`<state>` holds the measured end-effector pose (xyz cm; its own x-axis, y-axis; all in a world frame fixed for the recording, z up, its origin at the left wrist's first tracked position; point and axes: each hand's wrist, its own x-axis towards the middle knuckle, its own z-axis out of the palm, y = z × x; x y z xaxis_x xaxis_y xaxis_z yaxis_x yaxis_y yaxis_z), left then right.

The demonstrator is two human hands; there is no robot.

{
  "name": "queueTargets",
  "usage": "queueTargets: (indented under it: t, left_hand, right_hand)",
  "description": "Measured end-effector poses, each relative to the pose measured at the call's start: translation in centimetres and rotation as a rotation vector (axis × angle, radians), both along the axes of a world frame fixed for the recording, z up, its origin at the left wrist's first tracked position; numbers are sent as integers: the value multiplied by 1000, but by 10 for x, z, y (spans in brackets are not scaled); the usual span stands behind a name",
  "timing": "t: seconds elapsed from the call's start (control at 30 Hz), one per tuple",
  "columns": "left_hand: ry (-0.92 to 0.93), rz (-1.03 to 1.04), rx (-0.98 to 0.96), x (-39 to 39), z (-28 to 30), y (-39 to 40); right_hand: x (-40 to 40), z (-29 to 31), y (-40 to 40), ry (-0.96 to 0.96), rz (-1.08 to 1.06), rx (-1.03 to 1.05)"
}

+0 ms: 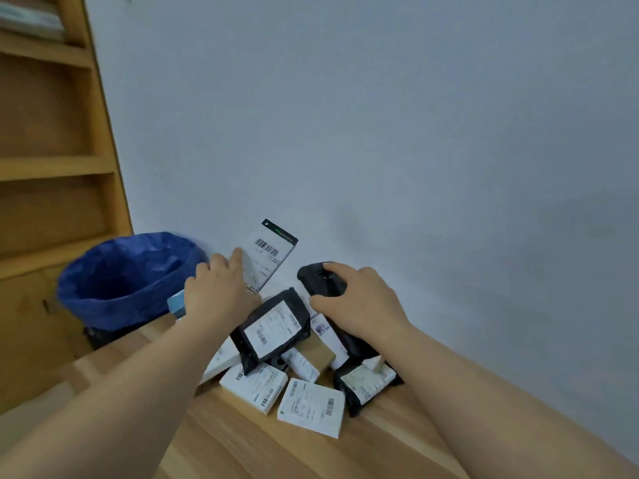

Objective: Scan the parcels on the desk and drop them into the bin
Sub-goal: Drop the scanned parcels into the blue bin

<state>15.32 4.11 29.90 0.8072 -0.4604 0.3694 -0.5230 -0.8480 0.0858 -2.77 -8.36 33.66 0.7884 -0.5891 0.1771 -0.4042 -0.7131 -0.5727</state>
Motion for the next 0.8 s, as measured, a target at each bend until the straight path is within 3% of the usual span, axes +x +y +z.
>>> queueTargets:
  t: [0.1, 0.33, 0.57, 0.8]
  left_hand:
    - [-2, -3, -92, 17, 35, 28]
    - [-217, 167, -169, 79, 112, 128]
    - [-399, 381, -133, 160, 175, 280]
    - [-471, 523, -76, 239, 185, 398]
  right_hand:
    - [33, 22, 19, -164, 8, 7]
    - [145, 84, 96, -488, 82, -32]
    - [285, 144, 212, -601, 228, -75]
    - [416, 132, 320, -665, 313, 24]
